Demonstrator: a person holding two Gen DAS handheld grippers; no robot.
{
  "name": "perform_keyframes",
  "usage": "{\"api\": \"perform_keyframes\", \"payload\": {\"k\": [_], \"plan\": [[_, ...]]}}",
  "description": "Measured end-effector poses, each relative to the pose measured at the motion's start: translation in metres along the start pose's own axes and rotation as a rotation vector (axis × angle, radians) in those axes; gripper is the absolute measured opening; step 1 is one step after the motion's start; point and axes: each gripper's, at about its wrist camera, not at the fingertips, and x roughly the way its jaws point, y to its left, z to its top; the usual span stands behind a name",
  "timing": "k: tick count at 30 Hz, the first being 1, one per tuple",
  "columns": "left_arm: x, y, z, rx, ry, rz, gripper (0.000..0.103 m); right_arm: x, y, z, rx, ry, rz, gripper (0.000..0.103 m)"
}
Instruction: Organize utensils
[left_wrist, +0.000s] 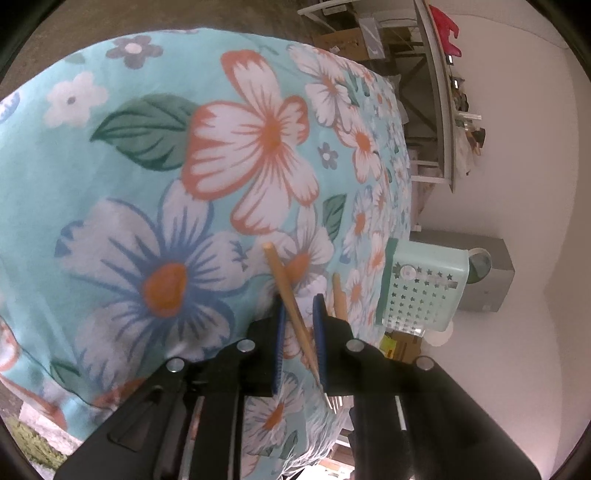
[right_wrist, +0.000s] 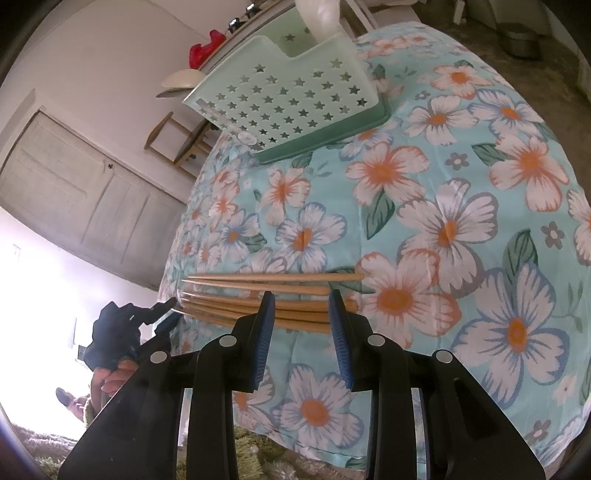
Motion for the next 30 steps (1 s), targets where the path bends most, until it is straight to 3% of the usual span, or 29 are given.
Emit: {"api": "perform_keyframes", "payload": {"k": [9, 13, 18, 30], "plan": [[0.002, -0.007, -0.006, 0.017, -0.038, 0.042, 0.011, 0.000, 0.014, -0.001, -0.057, -0.002, 0.000, 0.031], [0.002, -0.024, -0.012, 0.151, -0.062, 0.118, 0.011, 0.000, 0.025, 0.001, -0.115, -0.003, -0.013, 0.031], [0.001, -0.035, -0.015, 0.240, -0.081, 0.159, 0.011, 0.000, 0.034, 0.004, -0.182, -0.015, -0.045, 0.031], [0.007, -0.044, -0.021, 0.339, -0.088, 0.181, 0.012, 0.005, -0.033, 0.009, 0.203, 0.042, 0.069, 0.030]]}}
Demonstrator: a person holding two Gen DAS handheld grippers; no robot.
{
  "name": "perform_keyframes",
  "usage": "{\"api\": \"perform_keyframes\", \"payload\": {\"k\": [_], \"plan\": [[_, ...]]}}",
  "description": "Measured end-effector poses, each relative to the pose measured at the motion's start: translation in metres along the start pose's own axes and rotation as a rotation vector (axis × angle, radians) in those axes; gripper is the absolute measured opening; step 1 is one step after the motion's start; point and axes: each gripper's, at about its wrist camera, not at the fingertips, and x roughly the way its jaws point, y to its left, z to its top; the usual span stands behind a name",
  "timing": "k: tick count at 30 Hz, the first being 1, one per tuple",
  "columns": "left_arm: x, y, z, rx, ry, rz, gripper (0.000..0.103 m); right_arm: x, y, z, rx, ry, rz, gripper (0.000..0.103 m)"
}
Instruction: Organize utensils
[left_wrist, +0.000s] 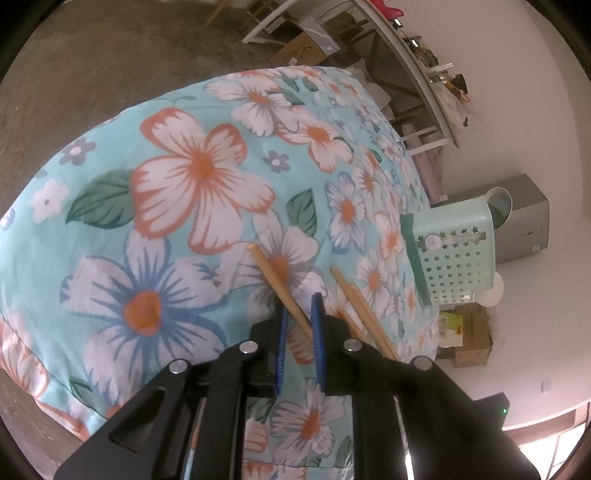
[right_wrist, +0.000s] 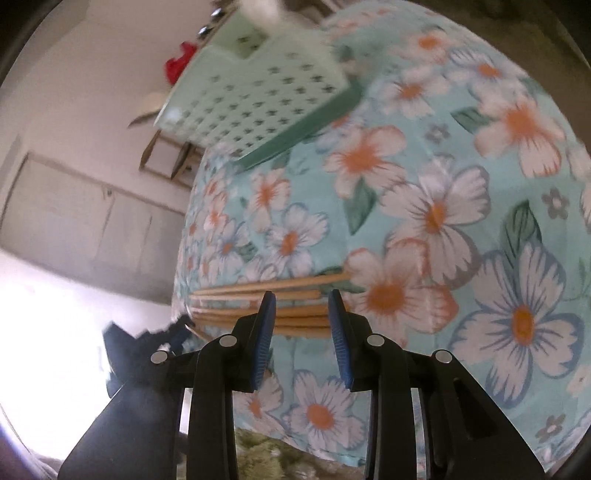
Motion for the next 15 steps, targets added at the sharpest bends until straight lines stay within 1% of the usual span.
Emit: {"api": "perform_keyframes", "payload": {"k": [4, 7, 10, 15], "plan": [[0.000, 0.002, 0.000, -0.004, -0.001, -0.008, 0.012, 0.011, -0.019, 0.008, 0.127, 0.041, 0.036, 0.031], [0.000, 0.003, 0.000, -0.002, -0.001, -0.009, 0.012, 0.016, -0.028, 0.012, 0.195, 0.053, 0.072, 0.031], [0.000, 0.003, 0.000, -0.004, 0.000, -0.011, 0.012, 0.018, -0.032, 0.016, 0.221, 0.046, 0.081, 0.029], [-0.001, 0.004, 0.000, -0.005, -0.002, -0.009, 0.012, 0.023, -0.033, 0.025, 0.251, 0.041, 0.102, 0.030]]}}
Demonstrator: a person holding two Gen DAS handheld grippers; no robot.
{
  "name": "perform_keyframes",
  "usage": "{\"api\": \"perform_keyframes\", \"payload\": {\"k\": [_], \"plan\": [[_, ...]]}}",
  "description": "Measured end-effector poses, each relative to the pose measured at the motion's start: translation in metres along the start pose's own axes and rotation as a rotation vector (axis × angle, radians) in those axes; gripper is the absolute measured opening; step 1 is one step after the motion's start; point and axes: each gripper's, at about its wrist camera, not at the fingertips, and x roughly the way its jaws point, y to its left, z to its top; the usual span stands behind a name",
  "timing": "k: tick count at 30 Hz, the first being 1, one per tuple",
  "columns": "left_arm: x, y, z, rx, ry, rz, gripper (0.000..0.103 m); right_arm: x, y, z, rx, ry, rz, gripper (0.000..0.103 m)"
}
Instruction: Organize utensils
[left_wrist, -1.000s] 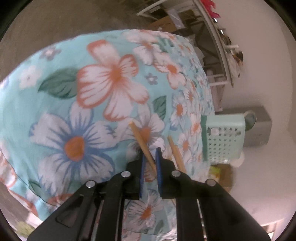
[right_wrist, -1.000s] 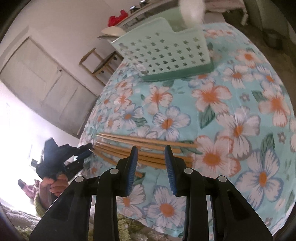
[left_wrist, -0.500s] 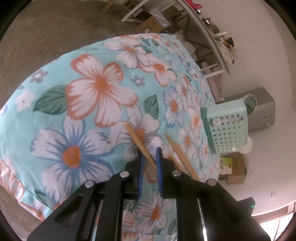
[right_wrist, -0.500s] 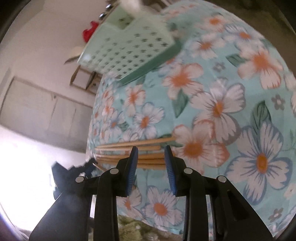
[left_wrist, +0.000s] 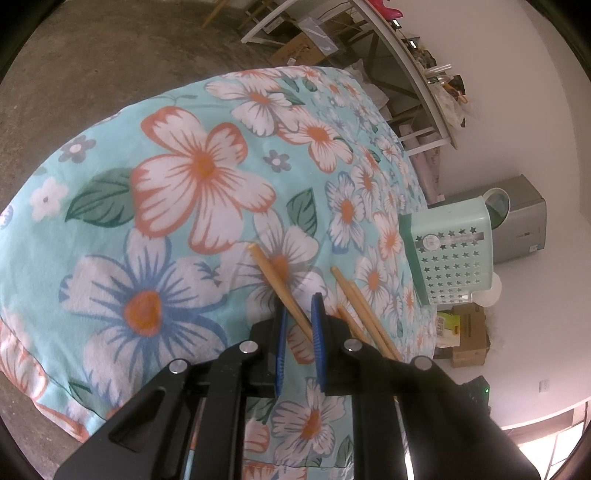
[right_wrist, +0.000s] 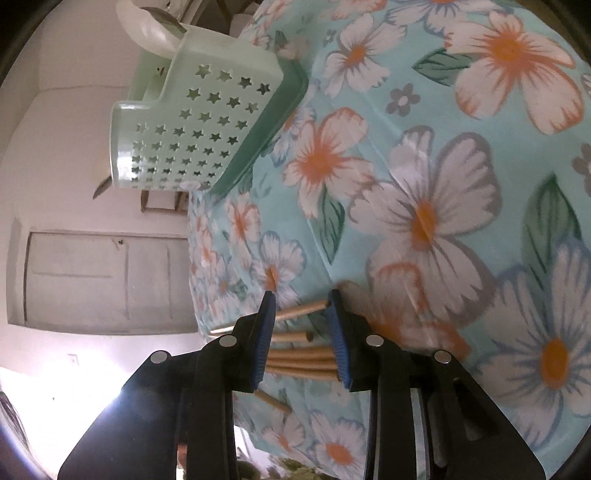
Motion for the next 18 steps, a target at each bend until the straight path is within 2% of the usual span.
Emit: {"api": "perform_keyframes", "payload": {"k": [5, 7, 18], "plan": [[0.000, 0.000, 0.000, 0.001, -0.001, -0.001, 0.012, 0.003, 0.015, 0.014, -0.008, -0.034, 0.053, 0.031], [0.000, 0.001, 0.000, 0.001, 0.000, -0.002, 0.012, 0.003, 0.018, 0.019, -0.014, -0.056, 0.041, 0.031], [-0.001, 0.001, 0.000, 0.004, 0.002, -0.004, 0.012, 0.004, -0.004, 0.017, 0.090, -0.019, 0.002, 0.032]]}}
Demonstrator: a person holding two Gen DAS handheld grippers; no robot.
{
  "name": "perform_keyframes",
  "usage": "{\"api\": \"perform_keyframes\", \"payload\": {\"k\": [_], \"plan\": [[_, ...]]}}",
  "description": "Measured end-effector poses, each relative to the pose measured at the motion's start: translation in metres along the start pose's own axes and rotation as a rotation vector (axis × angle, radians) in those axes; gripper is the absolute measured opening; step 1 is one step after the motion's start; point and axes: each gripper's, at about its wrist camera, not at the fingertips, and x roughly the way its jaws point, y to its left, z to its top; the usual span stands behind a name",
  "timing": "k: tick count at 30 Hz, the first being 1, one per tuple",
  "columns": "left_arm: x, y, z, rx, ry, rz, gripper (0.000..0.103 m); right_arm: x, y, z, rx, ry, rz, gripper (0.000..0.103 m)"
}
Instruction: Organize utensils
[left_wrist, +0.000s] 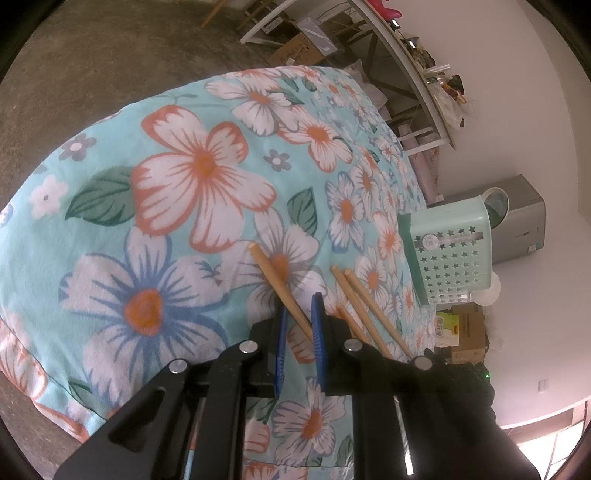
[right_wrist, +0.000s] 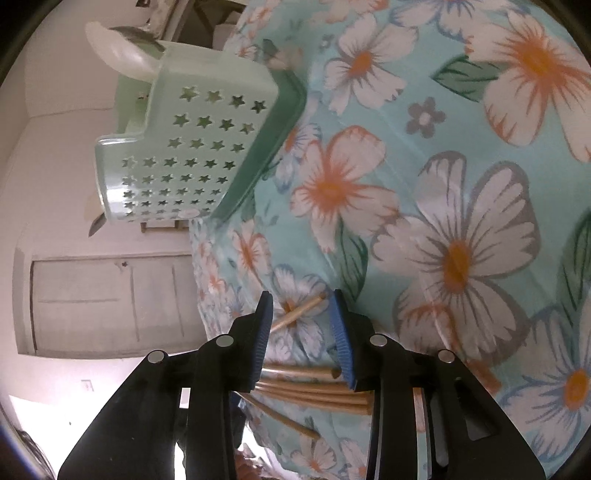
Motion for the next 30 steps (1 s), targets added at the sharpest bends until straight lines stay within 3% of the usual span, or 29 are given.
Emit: {"api": "perform_keyframes", "payload": {"k": [6, 11, 15, 22, 30], "plan": [[0.000, 0.000, 0.000, 0.000, -0.003, -0.001, 0.012, 0.015, 0.011, 0.010, 0.003, -0.037, -0.015, 0.028], [-0.002, 0.004, 0.001, -0.015, -0.001, -0.021, 0.012, 0.030, 0.016, 0.012, 0.003, -0.072, -0.040, 0.012], [-0.002, 0.005, 0.002, -0.014, -0.004, -0.022, 0.012, 0.022, 0.028, 0.009, -0.045, -0.093, -0.028, 0.009], [-0.012, 0.005, 0.005, -0.016, -0.027, -0.033, 0.011, -0.018, 0.086, -0.003, -0.288, -0.235, 0.026, 0.005], [-0.054, -0.029, 0.016, 0.107, -0.118, -0.127, 0.007, -0.072, 0.144, -0.023, -0.548, -0.431, 0.037, 0.003]]}}
